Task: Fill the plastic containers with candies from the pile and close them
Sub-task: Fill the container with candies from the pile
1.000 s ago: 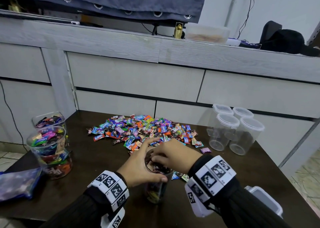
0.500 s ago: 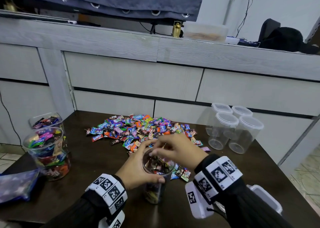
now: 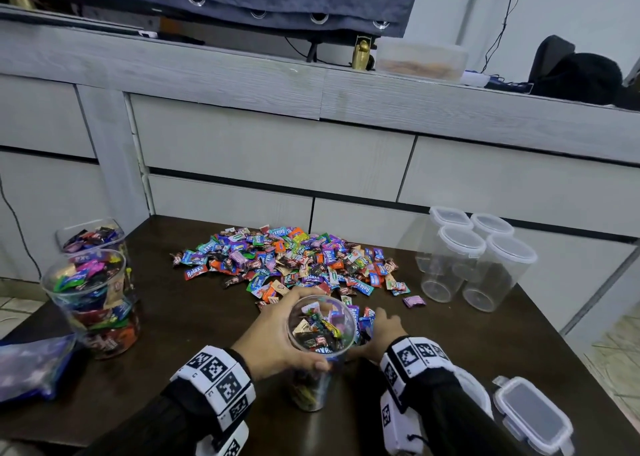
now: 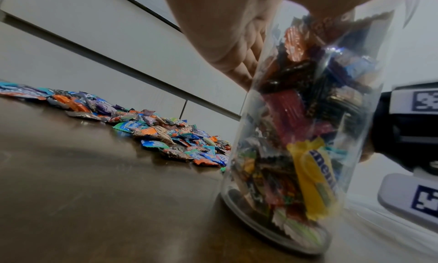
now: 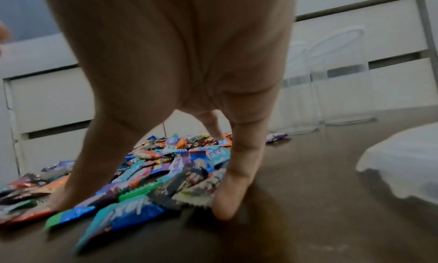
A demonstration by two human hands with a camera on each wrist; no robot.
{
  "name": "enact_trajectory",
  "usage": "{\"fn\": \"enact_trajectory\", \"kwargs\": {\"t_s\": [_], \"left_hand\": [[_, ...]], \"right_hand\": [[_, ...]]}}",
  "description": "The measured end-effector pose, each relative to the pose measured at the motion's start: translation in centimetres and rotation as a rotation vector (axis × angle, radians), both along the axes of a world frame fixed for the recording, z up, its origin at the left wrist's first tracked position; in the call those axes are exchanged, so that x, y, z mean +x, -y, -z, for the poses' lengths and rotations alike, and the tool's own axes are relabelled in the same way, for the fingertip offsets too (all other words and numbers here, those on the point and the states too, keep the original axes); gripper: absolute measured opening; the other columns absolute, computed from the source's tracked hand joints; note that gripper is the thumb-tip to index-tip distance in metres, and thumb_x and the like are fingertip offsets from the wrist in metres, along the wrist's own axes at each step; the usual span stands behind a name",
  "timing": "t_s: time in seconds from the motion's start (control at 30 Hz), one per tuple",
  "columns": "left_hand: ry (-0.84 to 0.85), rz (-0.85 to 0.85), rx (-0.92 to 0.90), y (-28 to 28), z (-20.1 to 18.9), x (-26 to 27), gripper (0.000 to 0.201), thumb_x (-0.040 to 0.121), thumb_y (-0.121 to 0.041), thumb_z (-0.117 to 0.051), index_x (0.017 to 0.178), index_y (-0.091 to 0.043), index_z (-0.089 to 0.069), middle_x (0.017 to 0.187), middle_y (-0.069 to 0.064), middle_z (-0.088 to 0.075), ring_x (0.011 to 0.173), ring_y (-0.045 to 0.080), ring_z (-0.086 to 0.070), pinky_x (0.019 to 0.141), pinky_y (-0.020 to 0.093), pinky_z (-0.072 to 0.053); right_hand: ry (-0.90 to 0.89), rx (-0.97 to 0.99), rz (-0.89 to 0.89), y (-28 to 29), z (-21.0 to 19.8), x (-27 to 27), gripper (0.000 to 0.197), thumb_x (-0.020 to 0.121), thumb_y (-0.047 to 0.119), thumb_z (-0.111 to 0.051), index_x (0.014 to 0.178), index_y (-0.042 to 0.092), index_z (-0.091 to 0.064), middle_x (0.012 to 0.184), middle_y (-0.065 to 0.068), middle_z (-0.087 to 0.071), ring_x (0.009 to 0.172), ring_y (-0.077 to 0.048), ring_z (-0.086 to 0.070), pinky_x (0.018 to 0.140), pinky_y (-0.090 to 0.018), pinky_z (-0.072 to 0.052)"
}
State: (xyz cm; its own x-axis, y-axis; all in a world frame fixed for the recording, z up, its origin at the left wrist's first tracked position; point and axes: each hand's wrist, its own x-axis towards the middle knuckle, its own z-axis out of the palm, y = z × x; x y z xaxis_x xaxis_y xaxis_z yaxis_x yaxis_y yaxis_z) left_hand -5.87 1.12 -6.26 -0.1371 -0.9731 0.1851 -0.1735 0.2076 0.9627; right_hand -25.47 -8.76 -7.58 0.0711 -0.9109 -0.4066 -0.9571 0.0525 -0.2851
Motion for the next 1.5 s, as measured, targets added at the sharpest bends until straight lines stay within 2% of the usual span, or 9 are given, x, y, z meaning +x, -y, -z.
{"fn": "enact_trajectory", "kwargs": {"t_s": [0.07, 0.23, 0.4, 0.67, 0.97, 1.1, 1.2, 1.33, 1.5], "left_hand": [[-0.011, -0.003, -0.006, 0.1, 0.1, 0.0, 0.102, 0.041, -0.051, -0.095, 0.128, -0.019, -0.051, 0.123, 0.0, -0.067, 0.12, 0.015, -0.06, 0.104, 0.031, -0.046], [0.003, -0.001, -0.006, 0.2, 0.3, 0.1, 0.1, 0.044, -0.051, -0.094, 0.129, -0.02, -0.05, 0.124, 0.002, -0.066, 0.123, 0.016, -0.059, 0.108, 0.036, -0.043], [0.011, -0.012, -0.02, 0.4, 0.6, 0.2, 0.095, 0.046, -0.04, -0.094, 0.128, -0.021, -0.051, 0.124, 0.001, -0.065, 0.122, 0.016, -0.059, 0.108, 0.039, -0.044], [-0.005, -0.003, -0.025, 0.3, 0.6, 0.1, 0.095, 0.046, -0.046, -0.095, 0.128, -0.022, -0.051, 0.122, -0.003, -0.066, 0.12, 0.014, -0.06, 0.104, 0.032, -0.047], [-0.011, 0.004, -0.018, 0.3, 0.6, 0.0, 0.089, 0.047, -0.051, -0.094, 0.124, -0.034, -0.053, 0.124, -0.001, -0.066, 0.12, 0.016, -0.061, 0.101, 0.031, -0.048], [-0.002, -0.01, -0.023, 0.5, 0.5, -0.2, 0.091, 0.046, -0.047, -0.095, 0.124, -0.027, -0.053, 0.122, -0.003, -0.067, 0.117, 0.013, -0.062, 0.096, 0.022, -0.048], [0.012, -0.008, -0.028, 0.5, 0.4, -0.2, 0.09, 0.046, -0.039, -0.095, 0.124, -0.024, -0.052, 0.12, -0.009, -0.068, 0.113, 0.01, -0.064, 0.093, 0.02, -0.049], [-0.004, -0.013, -0.036, 0.5, 0.3, -0.3, 0.088, 0.047, -0.033, -0.093, 0.124, -0.02, -0.051, 0.115, -0.001, -0.07, 0.11, 0.014, -0.066, 0.092, 0.028, -0.052], [0.03, -0.012, -0.037, 0.4, 0.1, -0.3, 0.085, 0.049, -0.037, -0.093, 0.122, -0.026, -0.051, 0.116, -0.012, -0.068, 0.109, 0.006, -0.065, 0.089, 0.019, -0.05]], "right_hand": [[-0.035, -0.015, -0.044, 0.5, 0.4, 0.9, 0.111, 0.059, 0.051, -0.085, 0.143, 0.013, -0.023, 0.14, -0.015, -0.029, 0.129, -0.035, -0.042, 0.105, -0.044, -0.04], [-0.117, -0.074, -0.211, 1.5, 0.4, 2.2, 0.05, 0.086, 0.034, -0.065, 0.13, 0.018, -0.048, 0.131, -0.013, -0.042, 0.118, -0.033, -0.051, 0.098, -0.037, -0.042], [-0.186, -0.089, -0.295, 1.9, 0.5, 1.9, 0.03, 0.092, 0.018, -0.053, 0.122, 0.015, -0.056, 0.125, -0.014, -0.053, 0.116, -0.031, -0.054, 0.092, -0.034, -0.046], [-0.092, -0.148, -0.304, 1.7, -0.1, 0.2, 0.03, 0.093, 0.015, -0.051, 0.121, 0.022, -0.058, 0.125, -0.014, -0.054, 0.116, -0.031, -0.054, 0.094, -0.035, -0.046], [0.292, -0.423, -0.356, -0.2, -7.8, -2.4, 0.024, 0.087, 0.011, -0.064, 0.108, 0.021, -0.066, 0.103, -0.004, -0.065, 0.089, -0.014, -0.06, 0.071, -0.008, -0.04], [0.463, -0.48, -0.52, -2.6, -12.1, -1.4, 0.022, 0.085, 0.016, -0.068, 0.105, 0.023, -0.067, 0.092, 0.004, -0.065, 0.082, -0.008, -0.061, 0.073, -0.021, -0.046], [0.417, -0.477, -0.736, -4.5, -13.6, 0.4, 0.026, 0.084, 0.014, -0.068, 0.108, 0.022, -0.068, 0.092, 0.009, -0.065, 0.081, -0.003, -0.055, 0.076, -0.021, -0.043], [0.14, -0.38, -0.943, -6.0, -13.0, 2.8, 0.033, 0.085, 0.01, -0.062, 0.116, 0.02, -0.065, 0.108, -0.006, -0.065, 0.1, -0.02, -0.058, 0.089, -0.033, -0.043], [0.038, -0.363, -0.955, -6.4, -12.7, 3.4, 0.046, 0.078, 0.006, -0.066, 0.122, 0.02, -0.061, 0.116, -0.008, -0.059, 0.106, -0.022, -0.054, 0.09, -0.031, -0.042]]}}
